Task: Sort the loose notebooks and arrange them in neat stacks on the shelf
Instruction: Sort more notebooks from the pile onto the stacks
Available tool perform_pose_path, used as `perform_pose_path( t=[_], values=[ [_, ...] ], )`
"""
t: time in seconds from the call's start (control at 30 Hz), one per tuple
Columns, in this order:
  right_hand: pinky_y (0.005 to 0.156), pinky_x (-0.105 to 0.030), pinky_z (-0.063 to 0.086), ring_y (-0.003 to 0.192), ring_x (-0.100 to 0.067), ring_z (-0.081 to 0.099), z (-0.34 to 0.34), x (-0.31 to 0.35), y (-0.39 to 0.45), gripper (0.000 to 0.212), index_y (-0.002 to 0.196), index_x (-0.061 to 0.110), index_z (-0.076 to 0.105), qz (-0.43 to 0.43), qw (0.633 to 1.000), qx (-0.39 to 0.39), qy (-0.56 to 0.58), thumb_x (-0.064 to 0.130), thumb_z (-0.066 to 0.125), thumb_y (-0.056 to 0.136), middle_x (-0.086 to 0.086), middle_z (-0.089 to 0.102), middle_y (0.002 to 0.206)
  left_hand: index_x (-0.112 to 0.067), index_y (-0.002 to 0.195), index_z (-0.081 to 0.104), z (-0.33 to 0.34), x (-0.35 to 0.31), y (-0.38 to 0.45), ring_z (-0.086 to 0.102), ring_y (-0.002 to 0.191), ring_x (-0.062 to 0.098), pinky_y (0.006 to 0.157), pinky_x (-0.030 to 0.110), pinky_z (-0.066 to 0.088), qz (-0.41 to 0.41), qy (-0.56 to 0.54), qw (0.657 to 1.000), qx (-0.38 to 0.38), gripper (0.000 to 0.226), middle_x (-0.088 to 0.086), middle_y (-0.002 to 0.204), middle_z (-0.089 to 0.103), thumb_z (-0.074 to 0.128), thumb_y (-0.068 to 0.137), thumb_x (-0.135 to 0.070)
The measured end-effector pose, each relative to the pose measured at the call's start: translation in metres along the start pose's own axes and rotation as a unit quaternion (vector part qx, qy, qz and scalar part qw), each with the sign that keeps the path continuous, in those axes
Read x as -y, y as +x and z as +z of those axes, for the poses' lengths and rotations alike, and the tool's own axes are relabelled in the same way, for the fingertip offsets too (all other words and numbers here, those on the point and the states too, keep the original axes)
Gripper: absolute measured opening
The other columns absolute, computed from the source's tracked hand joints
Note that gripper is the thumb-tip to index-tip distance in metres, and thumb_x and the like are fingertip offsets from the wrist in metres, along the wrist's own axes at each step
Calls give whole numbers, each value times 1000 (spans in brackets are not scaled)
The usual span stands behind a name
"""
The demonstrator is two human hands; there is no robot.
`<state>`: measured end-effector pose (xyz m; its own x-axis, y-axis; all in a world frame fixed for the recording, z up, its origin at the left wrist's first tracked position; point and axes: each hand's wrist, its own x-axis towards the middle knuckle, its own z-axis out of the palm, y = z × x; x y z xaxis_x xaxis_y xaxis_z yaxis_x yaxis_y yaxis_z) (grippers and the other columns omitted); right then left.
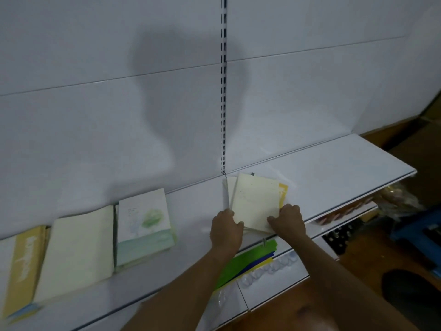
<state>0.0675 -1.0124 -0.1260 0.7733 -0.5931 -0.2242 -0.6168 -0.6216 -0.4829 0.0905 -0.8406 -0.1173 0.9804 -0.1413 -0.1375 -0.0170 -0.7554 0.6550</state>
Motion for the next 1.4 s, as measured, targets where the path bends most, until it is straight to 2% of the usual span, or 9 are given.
perform_pose_path(
  t=[0.27,0.47,0.63,0.83,1.03,1.13,1.2,1.3,1.4],
  values=[
    [73,-32,40,87,-29,53,8,11,-11,32,98,4,51,29,993,-13,112,34,55,88,-16,61,100,-6,121,55,-27,11,-14,60,106,21,87,26,48,-19,-119,991,63,36,11,121,62,63,87,-15],
    [72,-31,42,85,-25,52,22,79,-40,30,108,16,50,-33,974,14,224,32,61,85,-5,53,97,-10,114,48,-90,49,-28,59,95,20,76,25,45,-7,-160,987,11,27,9,114,61,58,89,-10],
    [68,-32,42,84,-27,55,55,169,-89,22,96,14,52,-115,953,37,279,31,56,84,-5,57,92,-11,109,48,-173,106,-45,55,87,16,71,23,42,-22,-193,979,-59,23,5,107,60,55,87,-8],
    [67,-33,43,81,-23,54,117,288,-172,17,100,14,48,-210,939,97,254,22,57,87,-3,56,92,-12,105,48,-273,207,-84,58,89,21,72,25,44,-80,-204,963,-157,18,4,101,60,54,89,-8],
    [62,-28,42,79,-20,54,187,383,-268,24,105,11,50,-292,921,161,204,20,60,85,-2,57,90,-10,117,51,-356,309,-130,59,93,18,75,22,45,-143,-207,930,-270,26,8,114,63,53,91,-6],
    [65,-27,42,81,-21,58,219,422,-314,26,107,9,55,-304,908,209,197,19,62,85,-2,60,89,-7,120,53,-392,355,-152,61,103,24,84,29,51,-166,-187,915,-317,29,12,117,63,54,91,-6],
    [64,-24,41,81,-19,59,242,444,-342,29,112,8,57,-313,899,239,193,18,61,85,-3,63,94,-5,122,54,-411,383,-164,59,108,25,91,31,49,-179,-161,912,-333,31,13,119,62,55,91,-5],
    [73,-24,42,94,-22,60,272,468,-376,34,118,9,57,-300,891,284,189,16,60,84,-7,63,106,-5,127,53,-432,423,-177,56,112,26,97,36,47,-197,-117,913,-339,35,15,122,59,53,92,-5],
    [74,-26,43,89,-22,59,296,485,-399,20,105,14,60,-283,886,319,183,17,58,85,-6,63,101,-5,130,52,-449,455,-180,56,111,28,98,39,47,-221,-89,912,-335,37,17,121,56,52,93,-7]
  ],
)
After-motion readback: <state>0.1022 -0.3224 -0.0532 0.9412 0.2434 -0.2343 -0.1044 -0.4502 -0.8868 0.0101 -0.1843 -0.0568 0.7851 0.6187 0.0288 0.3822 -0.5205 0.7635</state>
